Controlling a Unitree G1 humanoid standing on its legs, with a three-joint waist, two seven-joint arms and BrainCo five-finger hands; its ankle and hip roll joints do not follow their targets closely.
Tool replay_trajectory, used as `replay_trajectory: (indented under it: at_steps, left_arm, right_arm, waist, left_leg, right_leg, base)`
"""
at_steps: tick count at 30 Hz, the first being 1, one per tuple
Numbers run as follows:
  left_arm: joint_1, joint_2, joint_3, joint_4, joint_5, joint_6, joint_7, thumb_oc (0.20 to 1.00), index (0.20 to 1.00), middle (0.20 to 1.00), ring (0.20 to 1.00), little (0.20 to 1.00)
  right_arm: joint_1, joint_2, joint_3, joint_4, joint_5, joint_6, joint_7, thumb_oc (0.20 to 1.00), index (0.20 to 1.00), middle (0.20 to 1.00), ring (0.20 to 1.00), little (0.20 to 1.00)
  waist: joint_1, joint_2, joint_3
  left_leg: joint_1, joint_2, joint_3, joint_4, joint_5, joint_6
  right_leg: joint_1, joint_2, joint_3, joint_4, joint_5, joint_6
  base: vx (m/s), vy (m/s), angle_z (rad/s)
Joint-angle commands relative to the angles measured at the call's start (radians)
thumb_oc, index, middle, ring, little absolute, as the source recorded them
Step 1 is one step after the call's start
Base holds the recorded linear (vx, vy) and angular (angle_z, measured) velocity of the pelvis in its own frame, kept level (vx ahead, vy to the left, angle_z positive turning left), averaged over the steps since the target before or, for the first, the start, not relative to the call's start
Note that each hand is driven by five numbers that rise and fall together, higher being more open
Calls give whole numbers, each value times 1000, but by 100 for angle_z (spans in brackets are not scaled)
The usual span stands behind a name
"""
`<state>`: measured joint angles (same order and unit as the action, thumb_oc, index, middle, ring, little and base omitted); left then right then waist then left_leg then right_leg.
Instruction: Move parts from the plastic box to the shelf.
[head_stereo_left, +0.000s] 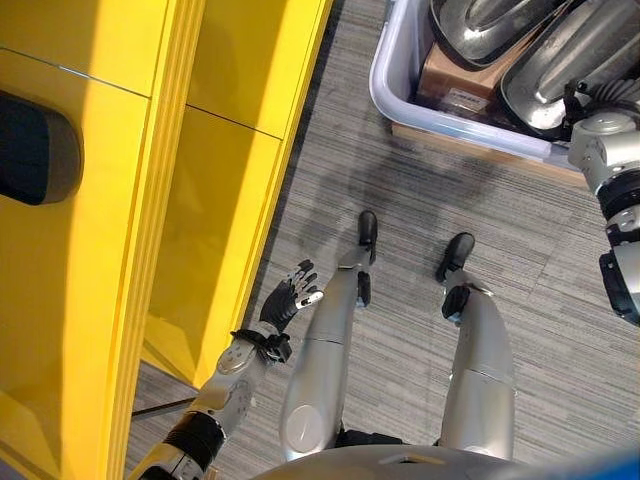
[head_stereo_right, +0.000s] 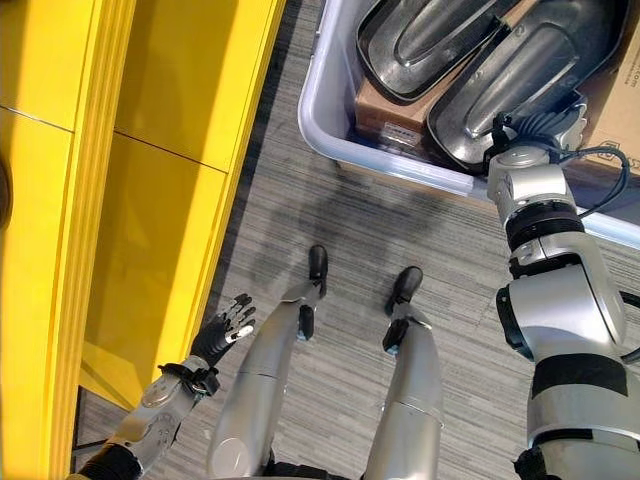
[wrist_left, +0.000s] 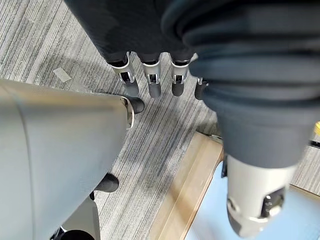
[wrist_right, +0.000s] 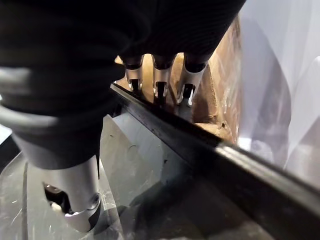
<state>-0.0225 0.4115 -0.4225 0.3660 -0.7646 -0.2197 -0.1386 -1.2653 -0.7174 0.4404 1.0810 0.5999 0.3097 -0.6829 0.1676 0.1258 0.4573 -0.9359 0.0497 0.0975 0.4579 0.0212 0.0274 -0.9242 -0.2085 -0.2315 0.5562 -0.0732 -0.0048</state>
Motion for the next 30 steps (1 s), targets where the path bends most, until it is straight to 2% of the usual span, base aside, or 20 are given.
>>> replay_trajectory:
  at_steps: [1, 3, 4, 5, 6, 8, 9, 12, 16, 21, 25, 30]
  left_arm:
    - [21, 44, 19, -70, 0, 2, 18, 1000, 1000, 1000, 1000, 1000]
    - [18, 46, 17, -72, 2, 4, 18, 1000, 1000, 1000, 1000, 1000]
    - [16, 45, 18, -72, 2, 5, 18, 1000, 1000, 1000, 1000, 1000]
    - [17, 46, 19, -74, 6, 4, 18, 1000, 1000, 1000, 1000, 1000]
    - [19, 44, 21, -76, 10, 5, 18, 1000, 1000, 1000, 1000, 1000]
    - [20, 41, 19, -72, 13, -2, 16, 1000, 1000, 1000, 1000, 1000]
    - [17, 36, 19, -68, 17, -2, 18, 1000, 1000, 1000, 1000, 1000]
    - [18, 36, 22, -63, 26, 0, 13, 1000, 1000, 1000, 1000, 1000]
    - [13, 33, 23, -59, 30, 1, 13, 1000, 1000, 1000, 1000, 1000]
    - [13, 38, 17, -67, 20, 3, 22, 1000, 1000, 1000, 1000, 1000]
    - [16, 35, 18, -48, 24, -9, 4, 1000, 1000, 1000, 1000, 1000]
    - [16, 39, 12, -46, 31, -16, 4, 1000, 1000, 1000, 1000, 1000]
  right_arm:
    - [85, 54, -6, 18, 185, 11, 56, 1000, 1000, 1000, 1000, 1000]
    - [85, 61, -14, 16, 214, 7, 53, 1000, 1000, 1000, 1000, 1000]
    - [87, 67, -22, 12, 230, -2, 73, 802, 802, 802, 802, 802]
    - [89, 73, -25, 10, 240, -11, 74, 489, 489, 489, 489, 489]
    - [93, 76, -28, 9, 239, -21, 95, 216, 216, 216, 216, 216]
    - [91, 87, -29, 2, 250, -28, 127, 200, 200, 200, 200, 200]
    - [95, 98, -30, -3, 259, -63, 123, 200, 200, 200, 200, 200]
    - [99, 100, -40, -9, 221, -92, 126, 200, 200, 200, 200, 200]
    - [96, 95, -32, -15, 130, -81, 113, 200, 200, 200, 200, 200]
    - [90, 77, -31, -19, 106, -63, 115, 200, 200, 200, 200, 200]
    - [93, 72, -27, -8, 101, -74, 130, 200, 200, 200, 200, 200]
    - [100, 74, -35, -11, 44, -142, 94, 200, 200, 200, 200, 200]
  waist:
    - [45, 25, 63]
    - [46, 26, 63]
    - [47, 27, 63]
    - [49, 27, 63]
    - [50, 27, 63]
    - [50, 30, 63]
    - [50, 31, 63]
    - [50, 30, 63]
    - [47, 30, 63]
    - [42, 37, 63]
    - [41, 43, 63]
    - [38, 46, 63]
  left_leg:
    - [13, -22, 1, -25, -91, 3]
    - [9, -23, 1, -23, -91, 4]
    - [7, -23, 2, -22, -92, 5]
    - [7, -23, 2, -23, -92, 4]
    - [7, -24, 2, -24, -91, 4]
    - [7, -23, 3, -24, -92, 3]
    - [8, -24, 3, -20, -94, 3]
    - [9, -22, 3, -18, -95, 1]
    - [13, -21, 4, -18, -96, 1]
    - [14, -24, 4, -18, -97, 0]
    - [20, -25, 5, -18, -98, 0]
    - [40, -28, 8, -22, -99, 2]
  right_leg:
    - [68, 28, 13, 72, -120, 12]
    - [65, 26, 11, 76, -121, 11]
    - [62, 27, 10, 77, -122, 11]
    - [63, 26, 8, 74, -121, 11]
    - [63, 27, 6, 73, -121, 11]
    - [61, 27, 6, 77, -123, 9]
    - [60, 27, 8, 80, -126, 7]
    - [63, 28, 8, 80, -126, 7]
    - [62, 28, 8, 81, -125, 7]
    - [55, 29, 14, 90, -130, 4]
    - [60, 29, 19, 96, -135, 2]
    - [78, 31, 26, 90, -134, 4]
  base:
    - [0, 0, 0]
    - [0, 0, 0]
    - [0, 0, 0]
    - [0, 0, 0]
    - [0, -31, -2]
    - [1, -11, -2]
    - [2, -24, -4]
    - [-1, -33, -3]
    - [-4, -19, -4]
    - [-1, -2, -1]
    - [0, 0, 0]
    - [-11, -23, 0]
